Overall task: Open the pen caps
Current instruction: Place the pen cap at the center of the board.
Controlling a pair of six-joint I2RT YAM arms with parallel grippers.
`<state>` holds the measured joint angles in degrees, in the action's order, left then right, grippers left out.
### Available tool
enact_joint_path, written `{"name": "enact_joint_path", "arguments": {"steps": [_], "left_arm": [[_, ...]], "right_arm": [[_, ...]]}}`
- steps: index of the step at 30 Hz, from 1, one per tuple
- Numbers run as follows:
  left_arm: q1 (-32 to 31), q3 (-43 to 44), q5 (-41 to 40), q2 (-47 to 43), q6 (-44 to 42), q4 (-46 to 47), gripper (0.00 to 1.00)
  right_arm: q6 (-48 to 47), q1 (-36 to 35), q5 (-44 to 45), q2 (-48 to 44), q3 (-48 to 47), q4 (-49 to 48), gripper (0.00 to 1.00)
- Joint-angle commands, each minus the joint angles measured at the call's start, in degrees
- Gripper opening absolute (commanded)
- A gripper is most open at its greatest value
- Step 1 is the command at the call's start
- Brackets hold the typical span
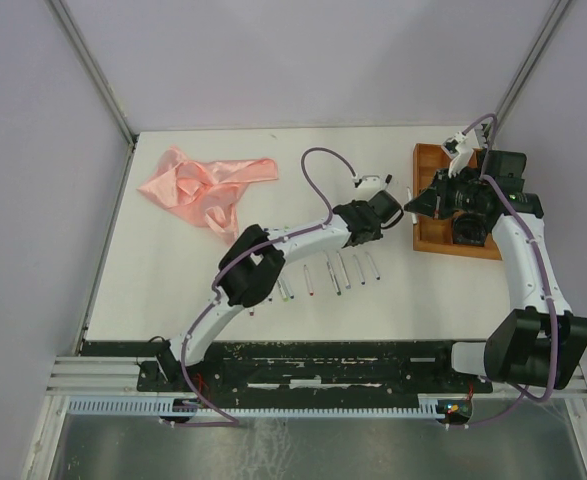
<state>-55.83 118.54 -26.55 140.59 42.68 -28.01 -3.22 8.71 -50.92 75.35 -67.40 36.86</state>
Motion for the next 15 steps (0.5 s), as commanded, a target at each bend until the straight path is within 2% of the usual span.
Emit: {"name": "enact_joint_path", "arguments": {"steps": [1, 5, 11, 15], "left_arm": [[0.09, -6.72, -0.96, -13.95, -2.73, 4.92, 0.36], [0.09, -16.99, -1.84, -21.68, -3.42, 10.58, 0.36], [0.11, -26.72, -3.29, -31.23, -5.34, 13.44, 0.36], [0.15, -35.54, 1.41, -39.43, -10.61, 17.90, 0.37]], "right_arm": [[0.56, 0.43, -3.14, -2.86, -1.39, -2.55, 0.00], [0.93, 0.61, -6.30, -4.45, -0.12, -4.77, 0.00], [1.30, 0.69, -7.83, -5.44, 1.10, -6.44, 0.00], [-0.57, 0.74, -9.65, -3.02, 0.03, -4.17, 0.00]]}}
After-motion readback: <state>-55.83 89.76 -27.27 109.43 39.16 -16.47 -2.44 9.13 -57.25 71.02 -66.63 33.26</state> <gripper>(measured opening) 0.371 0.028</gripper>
